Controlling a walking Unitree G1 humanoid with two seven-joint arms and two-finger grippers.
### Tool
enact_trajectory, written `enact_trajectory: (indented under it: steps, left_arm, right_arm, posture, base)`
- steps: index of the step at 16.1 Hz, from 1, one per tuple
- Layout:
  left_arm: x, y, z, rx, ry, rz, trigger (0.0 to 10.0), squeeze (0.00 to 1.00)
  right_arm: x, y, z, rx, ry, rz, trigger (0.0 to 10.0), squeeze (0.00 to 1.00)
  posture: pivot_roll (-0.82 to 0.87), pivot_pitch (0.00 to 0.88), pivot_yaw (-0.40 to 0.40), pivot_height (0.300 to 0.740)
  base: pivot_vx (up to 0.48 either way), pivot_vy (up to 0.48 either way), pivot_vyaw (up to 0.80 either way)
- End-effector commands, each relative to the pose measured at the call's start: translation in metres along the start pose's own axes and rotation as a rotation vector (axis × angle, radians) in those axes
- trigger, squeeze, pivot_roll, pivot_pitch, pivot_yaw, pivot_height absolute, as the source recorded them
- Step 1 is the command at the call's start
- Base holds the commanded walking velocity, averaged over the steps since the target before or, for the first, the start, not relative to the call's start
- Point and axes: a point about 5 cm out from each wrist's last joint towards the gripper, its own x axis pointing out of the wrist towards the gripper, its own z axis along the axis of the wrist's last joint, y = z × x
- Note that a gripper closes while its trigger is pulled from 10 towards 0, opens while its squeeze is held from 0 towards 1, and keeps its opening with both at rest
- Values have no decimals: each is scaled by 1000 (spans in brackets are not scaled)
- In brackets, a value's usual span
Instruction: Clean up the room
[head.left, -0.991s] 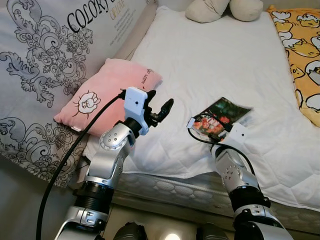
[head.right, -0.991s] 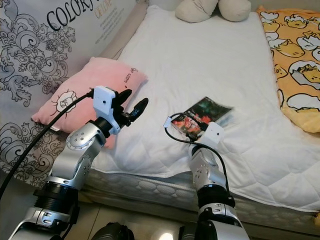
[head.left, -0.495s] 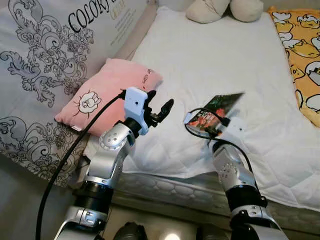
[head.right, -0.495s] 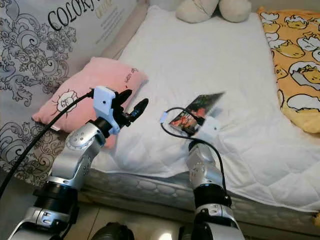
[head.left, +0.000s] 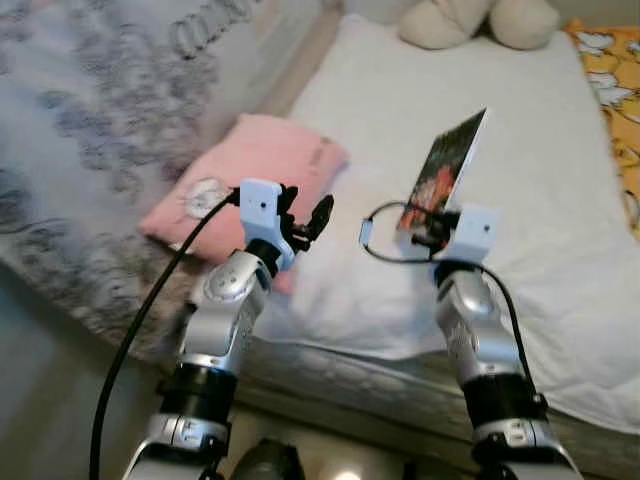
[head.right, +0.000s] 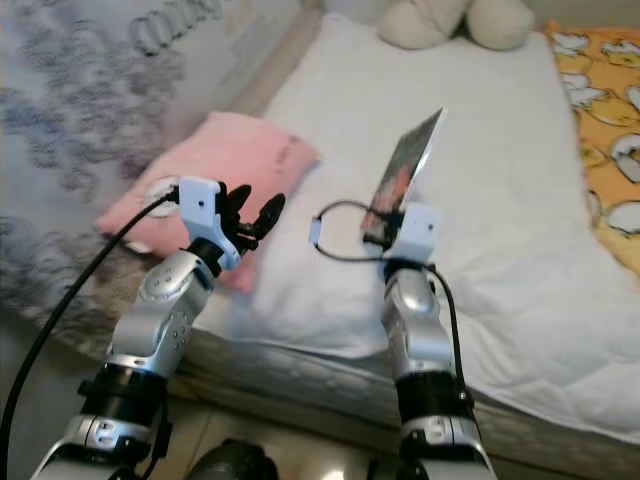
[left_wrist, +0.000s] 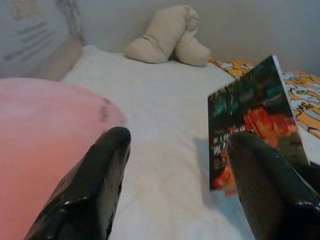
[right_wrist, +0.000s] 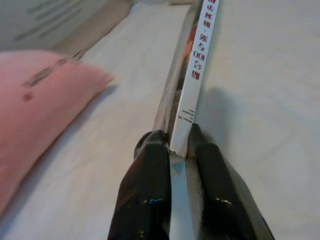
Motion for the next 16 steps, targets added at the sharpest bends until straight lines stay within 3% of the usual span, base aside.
enact_trajectory:
  steps: [1, 3, 7, 10, 16]
  left_arm:
    - [0, 4, 1, 3, -5, 25, 10000, 0]
    - [2, 0, -1, 16, -5, 34, 10000, 0]
    - [4, 0, -2, 44, 7, 53, 10000, 0]
    - [4, 1, -2, 69, -2, 80, 10000, 0]
    - [3, 5, 5, 117, -38, 90, 10000, 0]
  right_arm:
    - [1, 14, 16, -20, -84, 66, 0, 0]
    - [1, 13, 20, -32, -101, 71, 0, 0]
    - [2, 11, 19, -39, -93, 77, 0, 0]
    - [3, 11, 17, -26, -80, 77, 0, 0]
    - [3, 9, 15, -14, -71, 74, 0, 0]
  posture:
    - [-121, 0, 72, 715]
    - [-127, 0, 71, 715]
    - [-130, 0, 70, 715]
    - [-125, 0, 69, 715]
    - [-125, 0, 69, 715]
  base:
    - [0, 480, 0]
    - [0, 480, 0]
    - [0, 0, 0]
    - [296, -372, 777]
    - [80, 0, 0]
